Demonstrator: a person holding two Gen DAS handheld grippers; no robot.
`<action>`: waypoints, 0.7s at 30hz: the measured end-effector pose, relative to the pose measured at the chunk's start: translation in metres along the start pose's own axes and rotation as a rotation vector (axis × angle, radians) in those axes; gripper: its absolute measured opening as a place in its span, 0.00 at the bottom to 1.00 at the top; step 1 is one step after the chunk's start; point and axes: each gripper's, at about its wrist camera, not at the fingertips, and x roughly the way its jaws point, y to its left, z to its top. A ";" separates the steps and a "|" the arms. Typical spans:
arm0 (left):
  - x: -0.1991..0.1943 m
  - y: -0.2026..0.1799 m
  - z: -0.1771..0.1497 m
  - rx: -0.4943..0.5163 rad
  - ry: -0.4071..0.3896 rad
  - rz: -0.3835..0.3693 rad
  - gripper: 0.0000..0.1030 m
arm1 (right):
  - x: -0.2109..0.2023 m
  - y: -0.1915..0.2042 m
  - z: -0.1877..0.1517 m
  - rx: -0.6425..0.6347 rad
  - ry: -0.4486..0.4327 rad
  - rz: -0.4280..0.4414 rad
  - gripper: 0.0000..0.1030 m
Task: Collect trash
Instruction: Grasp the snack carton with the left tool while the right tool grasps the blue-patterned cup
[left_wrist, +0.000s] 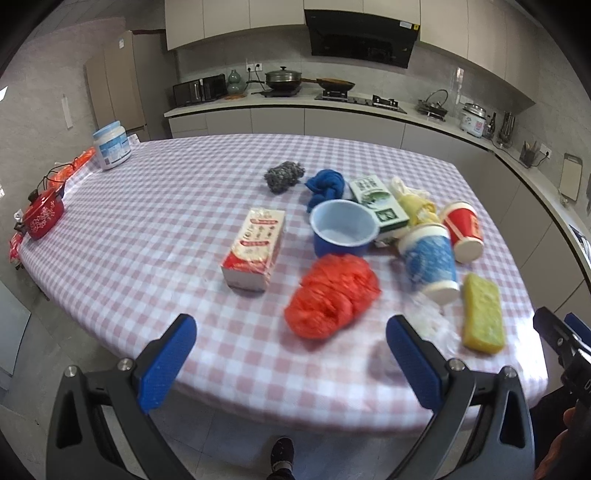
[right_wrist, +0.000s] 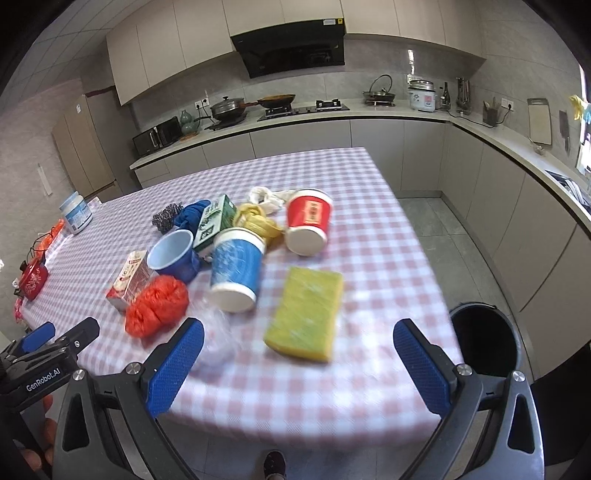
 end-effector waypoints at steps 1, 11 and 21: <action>0.007 0.005 0.005 0.003 0.005 0.006 1.00 | 0.007 0.006 0.003 0.000 0.006 -0.002 1.00; 0.075 0.041 0.039 0.049 0.053 0.017 1.00 | 0.079 0.044 0.030 0.014 0.054 -0.037 1.00; 0.125 0.040 0.051 0.115 0.119 -0.043 1.00 | 0.129 0.061 0.041 0.002 0.089 -0.093 1.00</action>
